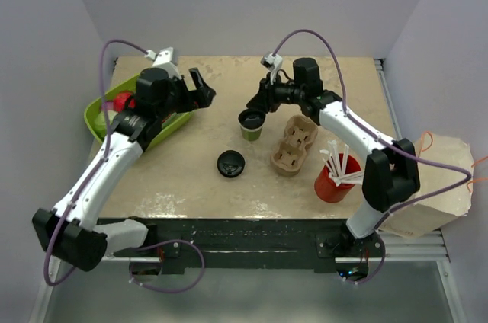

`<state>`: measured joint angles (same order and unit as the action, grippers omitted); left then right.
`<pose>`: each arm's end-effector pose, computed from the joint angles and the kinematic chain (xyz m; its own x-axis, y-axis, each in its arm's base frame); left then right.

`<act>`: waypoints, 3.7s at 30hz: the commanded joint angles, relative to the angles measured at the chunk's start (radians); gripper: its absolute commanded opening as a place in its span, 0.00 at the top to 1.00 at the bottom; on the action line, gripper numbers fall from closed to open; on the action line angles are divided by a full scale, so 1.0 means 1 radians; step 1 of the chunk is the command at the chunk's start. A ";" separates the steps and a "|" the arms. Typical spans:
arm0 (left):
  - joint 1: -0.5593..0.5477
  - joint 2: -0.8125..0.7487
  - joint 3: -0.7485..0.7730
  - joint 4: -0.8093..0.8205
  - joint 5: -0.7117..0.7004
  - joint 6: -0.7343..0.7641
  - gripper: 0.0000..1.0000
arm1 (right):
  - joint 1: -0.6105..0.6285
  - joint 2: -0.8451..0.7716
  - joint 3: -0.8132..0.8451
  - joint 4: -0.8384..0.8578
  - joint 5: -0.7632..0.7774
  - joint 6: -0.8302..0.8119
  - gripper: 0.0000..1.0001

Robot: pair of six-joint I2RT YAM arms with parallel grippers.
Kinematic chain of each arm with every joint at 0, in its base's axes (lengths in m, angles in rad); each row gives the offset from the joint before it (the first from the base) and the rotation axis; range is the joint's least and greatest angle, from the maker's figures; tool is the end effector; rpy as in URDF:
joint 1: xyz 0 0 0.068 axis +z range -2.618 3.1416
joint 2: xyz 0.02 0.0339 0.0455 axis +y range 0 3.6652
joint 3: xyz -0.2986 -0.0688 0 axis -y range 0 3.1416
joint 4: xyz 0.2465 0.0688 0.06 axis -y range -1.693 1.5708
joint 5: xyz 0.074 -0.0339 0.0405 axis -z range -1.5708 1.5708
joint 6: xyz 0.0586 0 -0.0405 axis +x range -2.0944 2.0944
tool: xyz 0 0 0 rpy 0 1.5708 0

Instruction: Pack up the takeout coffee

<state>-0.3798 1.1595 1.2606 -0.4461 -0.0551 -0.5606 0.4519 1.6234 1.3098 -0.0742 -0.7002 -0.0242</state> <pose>0.2469 -0.0951 0.4270 -0.4372 -0.3971 -0.8069 0.1057 0.8683 -0.4846 0.3422 0.2081 0.3478 -0.3190 -0.1754 -0.9314 -0.8786 0.4233 0.2212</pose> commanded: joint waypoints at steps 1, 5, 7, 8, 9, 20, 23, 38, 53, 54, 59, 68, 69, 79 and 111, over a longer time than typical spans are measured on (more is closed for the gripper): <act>0.001 0.124 -0.059 0.201 0.259 0.082 0.00 | -0.059 0.084 0.075 0.013 -0.117 0.315 0.75; 0.001 0.204 -0.043 0.201 0.294 0.083 0.00 | -0.070 0.089 0.054 0.090 -0.094 0.342 0.79; -0.001 0.223 -0.038 0.190 0.291 0.091 0.00 | -0.070 0.075 0.077 0.019 -0.070 0.278 0.77; -0.001 0.224 -0.041 0.191 0.290 0.093 0.00 | -0.070 0.066 0.077 -0.004 -0.053 0.217 0.76; -0.001 0.221 -0.050 0.195 0.287 0.093 0.00 | -0.068 0.053 0.077 -0.012 -0.039 0.181 0.75; 0.001 0.169 -0.101 0.057 0.172 0.096 0.00 | 0.108 -0.116 -0.051 -0.215 0.186 -0.769 0.48; 0.001 0.123 -0.133 0.037 0.159 0.096 0.00 | 0.117 -0.036 0.031 -0.314 0.185 -0.804 0.49; 0.001 0.031 -0.176 -0.037 0.112 0.114 0.00 | 0.134 0.128 0.172 -0.470 0.255 -0.875 0.57; -0.001 0.028 -0.164 -0.062 0.095 0.130 0.00 | 0.137 0.168 0.200 -0.495 0.235 -0.875 0.61; 0.001 0.028 -0.164 -0.062 0.092 0.128 0.00 | 0.137 0.173 0.206 -0.492 0.241 -0.872 0.62; 0.001 0.032 -0.162 -0.065 0.103 0.131 0.00 | 0.143 0.191 0.227 -0.507 0.275 -0.856 0.84; 0.001 0.032 -0.167 -0.049 0.121 0.131 0.00 | 0.148 0.130 0.207 -0.478 0.249 -0.839 1.00; 0.001 0.034 -0.167 -0.049 0.123 0.131 0.00 | 0.149 0.124 0.200 -0.470 0.251 -0.836 1.00; -0.001 0.026 -0.187 0.064 0.198 0.133 0.00 | 0.151 0.009 0.183 -0.345 0.200 -0.559 1.00; 0.001 -0.041 -0.221 0.678 1.090 0.730 0.00 | -0.016 -0.220 0.256 -0.399 -0.538 -0.134 1.00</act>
<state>-0.3809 1.0912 0.9600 0.3458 0.9031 -0.0353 0.4286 1.3933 1.5009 -0.2333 -1.2003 0.1516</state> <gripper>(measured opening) 0.994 0.015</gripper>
